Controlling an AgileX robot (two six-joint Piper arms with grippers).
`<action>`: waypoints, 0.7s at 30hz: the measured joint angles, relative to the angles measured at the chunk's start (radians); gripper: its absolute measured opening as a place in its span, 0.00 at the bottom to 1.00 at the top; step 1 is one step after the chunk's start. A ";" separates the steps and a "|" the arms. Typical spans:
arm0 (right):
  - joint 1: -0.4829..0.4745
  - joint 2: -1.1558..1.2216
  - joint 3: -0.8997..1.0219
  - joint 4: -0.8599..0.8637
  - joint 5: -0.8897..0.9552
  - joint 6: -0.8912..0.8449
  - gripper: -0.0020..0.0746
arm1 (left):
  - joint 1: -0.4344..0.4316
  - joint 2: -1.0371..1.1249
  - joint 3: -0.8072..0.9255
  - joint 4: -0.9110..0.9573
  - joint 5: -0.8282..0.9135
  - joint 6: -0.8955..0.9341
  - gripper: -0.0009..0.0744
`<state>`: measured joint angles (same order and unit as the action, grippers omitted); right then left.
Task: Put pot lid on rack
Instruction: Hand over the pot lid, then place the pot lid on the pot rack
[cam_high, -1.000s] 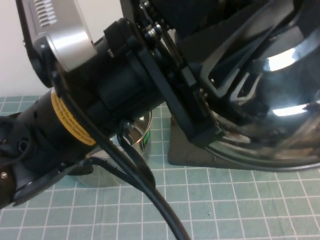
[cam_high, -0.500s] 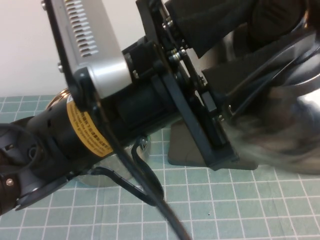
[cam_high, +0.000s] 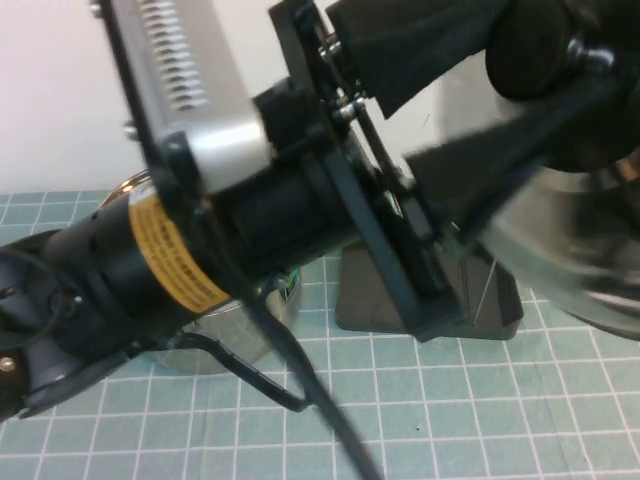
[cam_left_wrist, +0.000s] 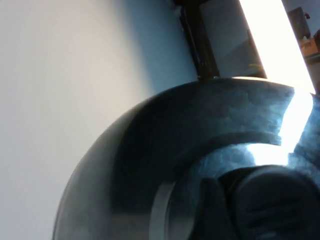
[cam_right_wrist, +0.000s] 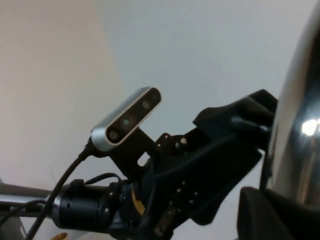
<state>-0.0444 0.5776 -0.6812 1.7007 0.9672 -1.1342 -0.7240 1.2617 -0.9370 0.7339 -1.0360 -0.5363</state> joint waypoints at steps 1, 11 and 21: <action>0.002 0.000 -0.006 0.000 0.003 -0.013 0.19 | 0.000 0.000 0.000 -0.002 0.007 0.000 0.59; 0.000 0.008 -0.029 -0.030 -0.100 -0.105 0.06 | -0.004 -0.039 -0.001 -0.196 0.188 0.209 0.84; 0.000 0.055 -0.029 -0.028 -0.210 -0.126 0.06 | -0.004 -0.155 -0.001 -0.367 0.647 0.332 0.15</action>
<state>-0.0440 0.6327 -0.7104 1.6724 0.7575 -1.2600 -0.7282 1.1066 -0.9379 0.3673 -0.3891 -0.2045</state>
